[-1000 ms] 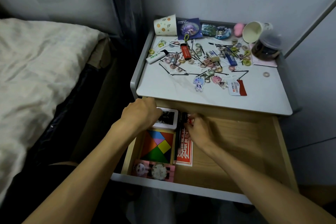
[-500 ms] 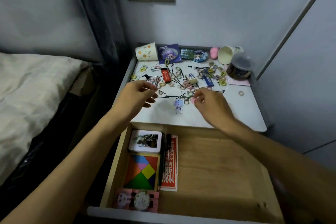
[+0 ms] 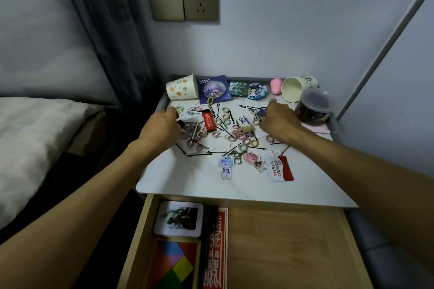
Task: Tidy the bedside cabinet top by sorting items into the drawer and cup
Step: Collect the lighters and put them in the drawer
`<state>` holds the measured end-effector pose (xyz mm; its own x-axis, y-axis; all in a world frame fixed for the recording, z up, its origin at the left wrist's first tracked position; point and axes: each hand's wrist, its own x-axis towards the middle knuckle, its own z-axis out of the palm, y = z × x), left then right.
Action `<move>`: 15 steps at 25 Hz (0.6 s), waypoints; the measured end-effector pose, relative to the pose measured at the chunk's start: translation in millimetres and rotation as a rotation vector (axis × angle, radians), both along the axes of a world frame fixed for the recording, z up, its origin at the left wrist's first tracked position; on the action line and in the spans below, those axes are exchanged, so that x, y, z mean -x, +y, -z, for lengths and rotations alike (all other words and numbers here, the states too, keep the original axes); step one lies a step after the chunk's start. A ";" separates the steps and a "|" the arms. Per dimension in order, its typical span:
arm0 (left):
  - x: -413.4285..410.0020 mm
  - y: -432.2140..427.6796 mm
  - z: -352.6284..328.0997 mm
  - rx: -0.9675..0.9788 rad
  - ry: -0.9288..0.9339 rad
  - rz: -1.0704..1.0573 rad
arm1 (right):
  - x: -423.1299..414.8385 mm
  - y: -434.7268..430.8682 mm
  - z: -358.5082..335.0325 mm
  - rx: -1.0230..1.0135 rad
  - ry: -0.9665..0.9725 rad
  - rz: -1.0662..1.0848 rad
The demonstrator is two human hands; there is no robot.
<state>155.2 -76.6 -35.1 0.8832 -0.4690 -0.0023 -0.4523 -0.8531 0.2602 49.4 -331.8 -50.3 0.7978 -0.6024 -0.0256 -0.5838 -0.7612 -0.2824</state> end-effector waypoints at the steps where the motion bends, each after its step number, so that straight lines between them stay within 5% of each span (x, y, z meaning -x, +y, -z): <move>1: -3.5 -0.9 5.1 -0.058 -0.038 0.020 | 0.1 -0.6 -2.5 -0.005 -0.022 -0.020; 9: -12.6 -2.7 15.6 -0.146 -0.211 0.069 | -45.3 69.9 -10.9 -0.111 -0.132 -0.375; 12: -6.3 0.7 2.4 0.118 -0.189 0.029 | -70.5 88.1 -4.7 -0.009 -0.048 -0.289; 15: 4.0 9.0 -13.5 0.402 0.035 -0.030 | -82.5 90.4 3.3 -0.013 0.025 -0.212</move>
<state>151.3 -67.6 -21.6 0.8991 -0.4129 0.1454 -0.4137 -0.6930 0.5905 131.9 -241.4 -53.6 0.9058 -0.4203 -0.0536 -0.4176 -0.8642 -0.2806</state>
